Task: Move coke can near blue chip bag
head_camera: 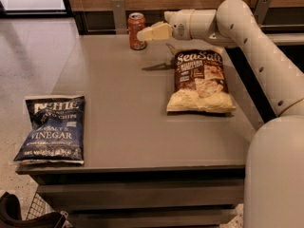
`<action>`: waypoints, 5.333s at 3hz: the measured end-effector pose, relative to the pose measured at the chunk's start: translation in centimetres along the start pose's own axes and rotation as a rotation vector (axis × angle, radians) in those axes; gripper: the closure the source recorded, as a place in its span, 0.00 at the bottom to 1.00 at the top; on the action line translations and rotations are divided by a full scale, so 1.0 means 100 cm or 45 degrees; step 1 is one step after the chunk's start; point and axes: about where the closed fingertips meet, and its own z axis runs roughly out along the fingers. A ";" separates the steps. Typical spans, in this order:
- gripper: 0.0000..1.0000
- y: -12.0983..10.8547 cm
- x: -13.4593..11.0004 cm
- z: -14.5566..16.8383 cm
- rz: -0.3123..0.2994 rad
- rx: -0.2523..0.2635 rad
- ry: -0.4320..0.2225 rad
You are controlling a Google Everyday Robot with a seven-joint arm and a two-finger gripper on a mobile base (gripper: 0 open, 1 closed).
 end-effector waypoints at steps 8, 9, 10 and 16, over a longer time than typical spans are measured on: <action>0.00 -0.031 0.018 0.081 0.081 0.146 0.054; 0.00 -0.028 0.028 0.091 0.121 0.148 0.022; 0.12 -0.025 0.031 0.097 0.133 0.146 0.012; 1.00 -0.017 0.023 0.093 0.137 0.112 0.017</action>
Offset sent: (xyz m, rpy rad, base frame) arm 0.0349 0.0032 -0.0067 -0.0092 -0.0051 -0.0060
